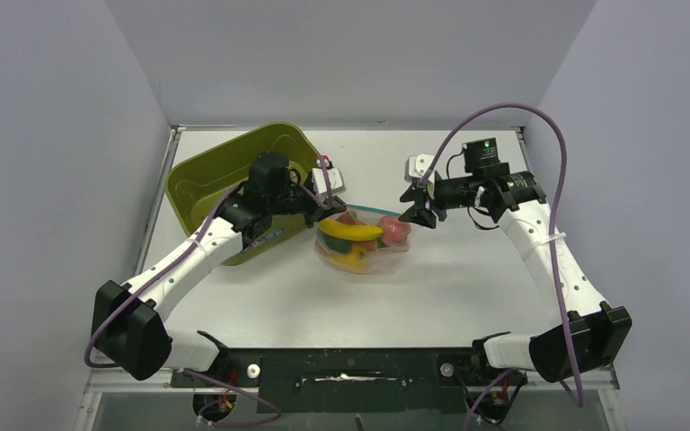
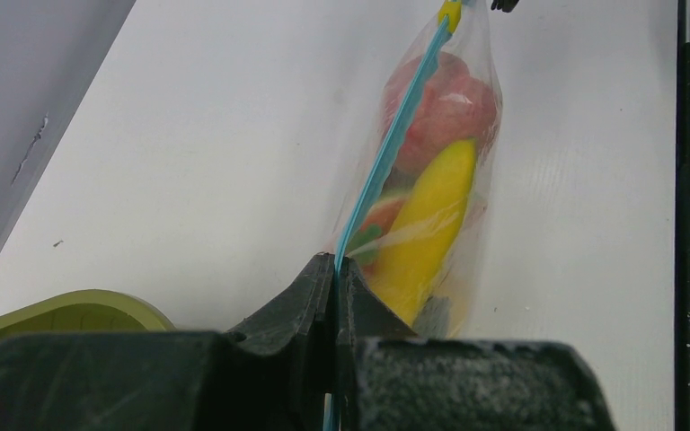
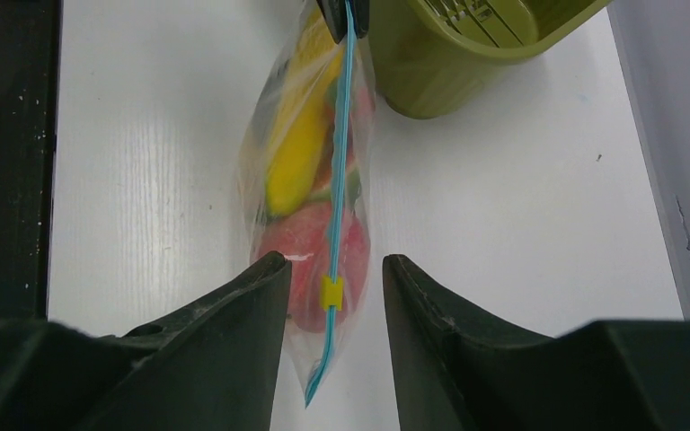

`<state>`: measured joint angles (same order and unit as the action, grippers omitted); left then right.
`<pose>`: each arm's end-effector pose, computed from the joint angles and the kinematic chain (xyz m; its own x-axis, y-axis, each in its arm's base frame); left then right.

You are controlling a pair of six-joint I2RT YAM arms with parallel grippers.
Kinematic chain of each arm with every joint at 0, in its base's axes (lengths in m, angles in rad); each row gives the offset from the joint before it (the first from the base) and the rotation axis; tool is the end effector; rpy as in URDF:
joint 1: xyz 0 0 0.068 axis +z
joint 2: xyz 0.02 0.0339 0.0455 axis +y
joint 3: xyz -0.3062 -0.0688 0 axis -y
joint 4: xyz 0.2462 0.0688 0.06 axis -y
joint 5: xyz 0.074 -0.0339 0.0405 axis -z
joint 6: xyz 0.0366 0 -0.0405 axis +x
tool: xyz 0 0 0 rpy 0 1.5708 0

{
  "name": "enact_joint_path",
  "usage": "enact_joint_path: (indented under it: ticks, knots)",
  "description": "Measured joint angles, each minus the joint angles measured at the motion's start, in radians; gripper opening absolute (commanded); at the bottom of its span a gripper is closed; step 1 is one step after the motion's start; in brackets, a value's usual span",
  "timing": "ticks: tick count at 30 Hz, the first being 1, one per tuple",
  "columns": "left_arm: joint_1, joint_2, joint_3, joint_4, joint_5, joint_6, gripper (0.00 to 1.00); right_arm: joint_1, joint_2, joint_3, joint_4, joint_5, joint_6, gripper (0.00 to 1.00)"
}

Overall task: Place the food in the zip-top bag and seal the zipper
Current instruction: Zip the zipper food storage bag at the center of the board.

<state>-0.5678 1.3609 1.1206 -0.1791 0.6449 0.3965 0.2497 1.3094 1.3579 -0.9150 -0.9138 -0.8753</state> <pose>0.2444 -0.1820 0.3706 0.0281 0.3482 -0.9370 0.9560 0.2646 0.1269 0.2315 0.0889 0.4077 0.0241 -0.4777 -0.8782 -0.9820 0.1534 -0.1105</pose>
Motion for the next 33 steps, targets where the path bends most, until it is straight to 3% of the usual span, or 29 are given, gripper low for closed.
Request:
enact_joint_path:
  ticks: [24, 26, 29, 33]
  knots:
    - [-0.001, 0.0, 0.0, 0.0, -0.001, 0.0, 0.0, 0.009, 0.014, -0.059, 0.021, 0.016, -0.008, 0.27]
    - [-0.001, 0.0, 0.0, 0.0, -0.001, 0.0, 0.0, 0.009, 0.014, -0.061, 0.02, 0.016, -0.008, 0.22]
    - [-0.001, 0.0, 0.0, 0.0, -0.001, 0.0, 0.0, 0.009, 0.014, -0.061, 0.019, 0.017, -0.015, 0.02]
    - [-0.001, 0.0, 0.0, -0.001, -0.001, 0.003, 0.0, 0.002, 0.014, -0.063, 0.015, 0.019, -0.018, 0.0]
